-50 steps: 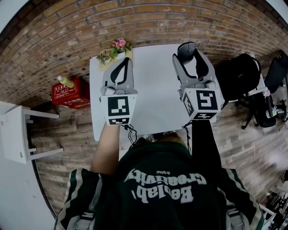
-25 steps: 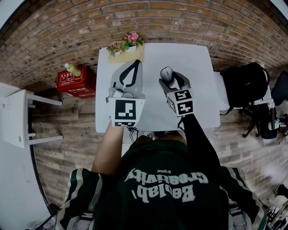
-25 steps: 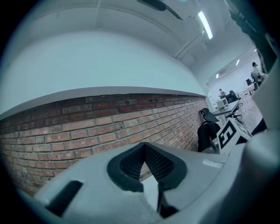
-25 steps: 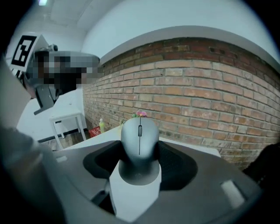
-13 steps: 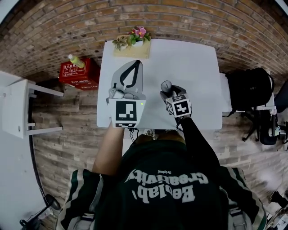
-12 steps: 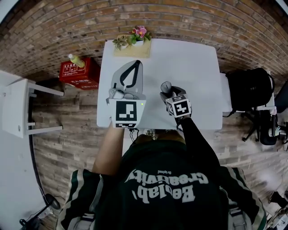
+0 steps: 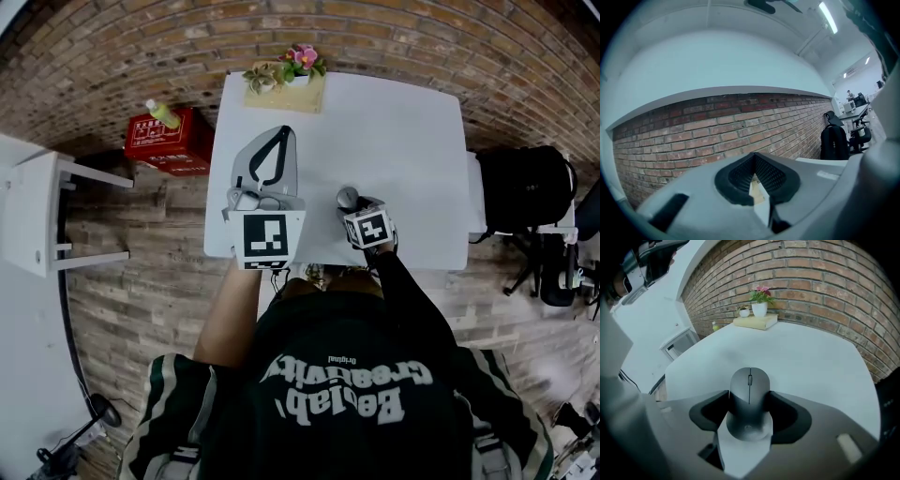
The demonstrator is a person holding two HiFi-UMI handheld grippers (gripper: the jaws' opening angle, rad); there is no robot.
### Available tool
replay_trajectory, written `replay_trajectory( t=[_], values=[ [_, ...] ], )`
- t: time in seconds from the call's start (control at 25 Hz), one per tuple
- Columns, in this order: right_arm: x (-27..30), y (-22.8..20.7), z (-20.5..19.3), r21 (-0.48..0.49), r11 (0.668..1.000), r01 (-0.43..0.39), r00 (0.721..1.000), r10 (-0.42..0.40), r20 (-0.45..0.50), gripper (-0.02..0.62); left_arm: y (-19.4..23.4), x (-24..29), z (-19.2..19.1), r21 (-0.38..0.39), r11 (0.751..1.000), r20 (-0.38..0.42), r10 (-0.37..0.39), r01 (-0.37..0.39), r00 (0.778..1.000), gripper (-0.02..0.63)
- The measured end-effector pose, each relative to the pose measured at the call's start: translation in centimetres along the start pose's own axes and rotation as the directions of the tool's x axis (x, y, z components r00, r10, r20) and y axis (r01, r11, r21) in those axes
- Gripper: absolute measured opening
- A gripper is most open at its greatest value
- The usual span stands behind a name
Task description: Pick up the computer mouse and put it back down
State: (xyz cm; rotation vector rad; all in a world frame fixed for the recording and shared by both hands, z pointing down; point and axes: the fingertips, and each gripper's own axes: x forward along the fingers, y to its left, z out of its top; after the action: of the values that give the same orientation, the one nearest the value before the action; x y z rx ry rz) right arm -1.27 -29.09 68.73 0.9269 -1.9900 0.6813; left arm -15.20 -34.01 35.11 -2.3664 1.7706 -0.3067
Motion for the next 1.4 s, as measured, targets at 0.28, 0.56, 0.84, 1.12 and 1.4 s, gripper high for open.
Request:
replay_trajectory(
  t=[0.28, 0.56, 0.84, 1.12, 1.4],
  values=[
    [0.8, 0.4, -0.5, -0.019, 0.999, 0.037, 0.999, -0.037, -0.016, 0.287, 0.5, -0.5, -0.7, -0.004, 1.0, -0.008, -0.006, 0.006, 1.0, 0.006],
    [0.8, 0.4, -0.2, -0.025, 0.997, 0.073, 0.997, -0.073, 0.011, 0.295, 1.2, -0.7, -1.1, -0.019, 1.0, -0.007, -0.014, 0.014, 1.0, 0.006],
    [-0.4, 1.3, 2.0, -0.022, 1.0, 0.019, 0.99, -0.016, 0.138, 0.348, 1.7, -0.5, -0.8, -0.024, 1.0, 0.007, -0.02, 0.02, 1.0, 0.006],
    [-5.2, 0.2, 8.6, -0.023, 0.998, 0.053, 0.94, -0.042, 0.337, 0.345, 2.0, 0.3, -0.2, -0.033, 0.999, 0.019, -0.033, 0.034, 0.999, 0.006],
    [-13.7, -0.1, 16.8, -0.055, 0.993, 0.1, 0.818, -0.05, 0.573, 0.345, 1.4, 1.2, 0.9, -0.026, 0.998, 0.035, -0.055, 0.056, 0.998, 0.006]
  ],
)
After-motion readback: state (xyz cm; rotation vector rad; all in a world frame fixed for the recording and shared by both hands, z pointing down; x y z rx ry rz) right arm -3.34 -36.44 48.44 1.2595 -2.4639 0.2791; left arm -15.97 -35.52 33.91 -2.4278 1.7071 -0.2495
